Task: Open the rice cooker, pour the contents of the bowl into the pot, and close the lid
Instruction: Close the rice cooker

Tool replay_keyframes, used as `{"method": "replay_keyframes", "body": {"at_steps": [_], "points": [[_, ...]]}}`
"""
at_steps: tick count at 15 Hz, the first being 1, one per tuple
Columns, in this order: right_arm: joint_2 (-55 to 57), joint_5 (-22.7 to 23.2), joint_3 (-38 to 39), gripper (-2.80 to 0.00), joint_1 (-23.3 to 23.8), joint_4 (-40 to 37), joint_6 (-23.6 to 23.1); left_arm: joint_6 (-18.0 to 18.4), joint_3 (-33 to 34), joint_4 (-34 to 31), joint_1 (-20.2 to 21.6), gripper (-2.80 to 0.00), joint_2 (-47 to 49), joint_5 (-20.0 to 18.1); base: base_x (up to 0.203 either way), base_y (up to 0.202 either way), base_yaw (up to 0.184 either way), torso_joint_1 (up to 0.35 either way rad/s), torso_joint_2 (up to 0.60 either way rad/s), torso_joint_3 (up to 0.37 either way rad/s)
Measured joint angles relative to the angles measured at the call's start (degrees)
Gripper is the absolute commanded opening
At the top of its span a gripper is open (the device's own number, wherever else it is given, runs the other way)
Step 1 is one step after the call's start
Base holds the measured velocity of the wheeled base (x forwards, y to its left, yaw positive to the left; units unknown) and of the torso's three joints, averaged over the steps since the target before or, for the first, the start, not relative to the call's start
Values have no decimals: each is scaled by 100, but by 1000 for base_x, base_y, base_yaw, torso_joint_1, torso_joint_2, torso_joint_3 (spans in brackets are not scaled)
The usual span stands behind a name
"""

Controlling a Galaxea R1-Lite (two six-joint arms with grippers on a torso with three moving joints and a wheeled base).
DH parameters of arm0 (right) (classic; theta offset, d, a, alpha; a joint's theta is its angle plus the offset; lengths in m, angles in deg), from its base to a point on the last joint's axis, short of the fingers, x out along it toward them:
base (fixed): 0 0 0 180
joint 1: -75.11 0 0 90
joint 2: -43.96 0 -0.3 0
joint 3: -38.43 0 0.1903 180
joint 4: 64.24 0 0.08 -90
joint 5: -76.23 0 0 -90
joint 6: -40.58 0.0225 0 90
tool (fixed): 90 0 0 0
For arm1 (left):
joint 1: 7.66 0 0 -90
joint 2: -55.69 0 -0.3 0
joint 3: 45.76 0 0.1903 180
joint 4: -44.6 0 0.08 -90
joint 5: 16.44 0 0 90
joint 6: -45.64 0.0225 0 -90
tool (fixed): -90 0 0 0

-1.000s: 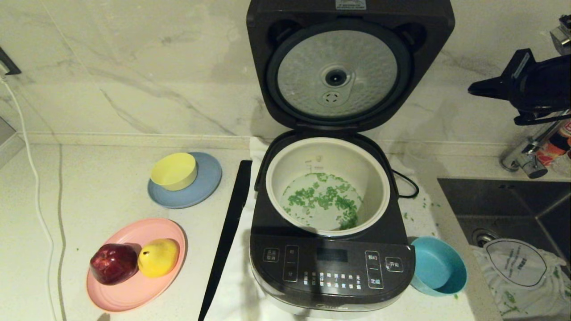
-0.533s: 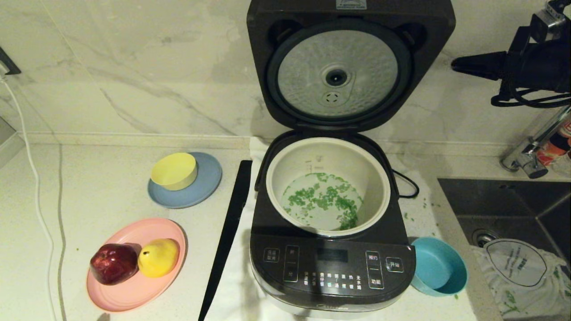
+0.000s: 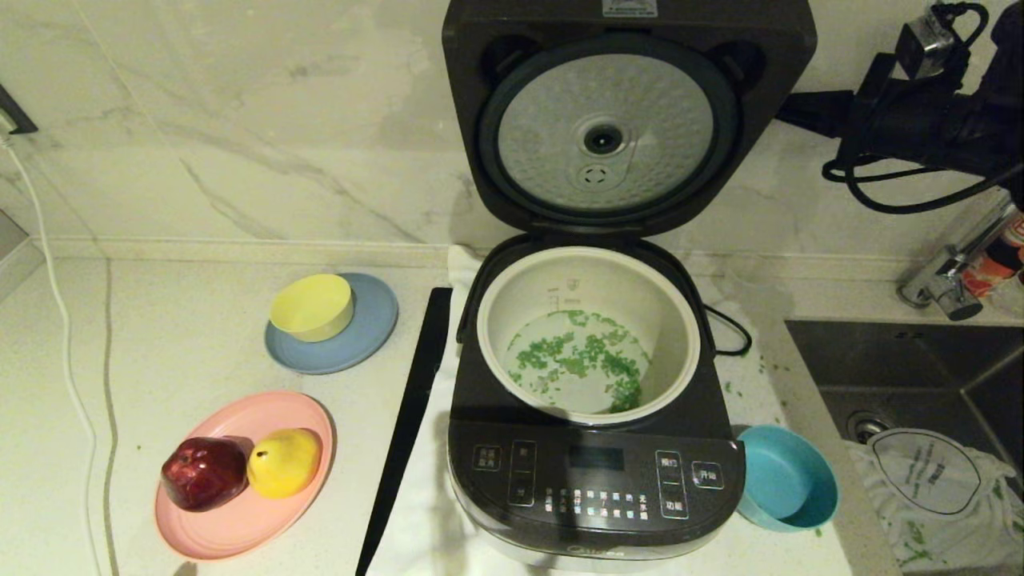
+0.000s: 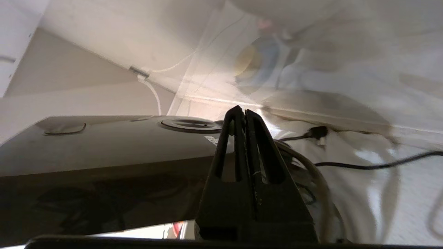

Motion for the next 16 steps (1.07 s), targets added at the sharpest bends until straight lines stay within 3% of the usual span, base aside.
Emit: {"method": "replay_keyframes", "body": {"at_steps": [4,16], "points": [[180,-41,-117,-280,-298,131,-5,-1,0,-3,0,-280,2,0,0,0,0,0,0,0],[490,-41,-386,-280,-608,144,-26,0,0,-2,0,-280,-1,-1,0,0,0,0,0,0]]}}
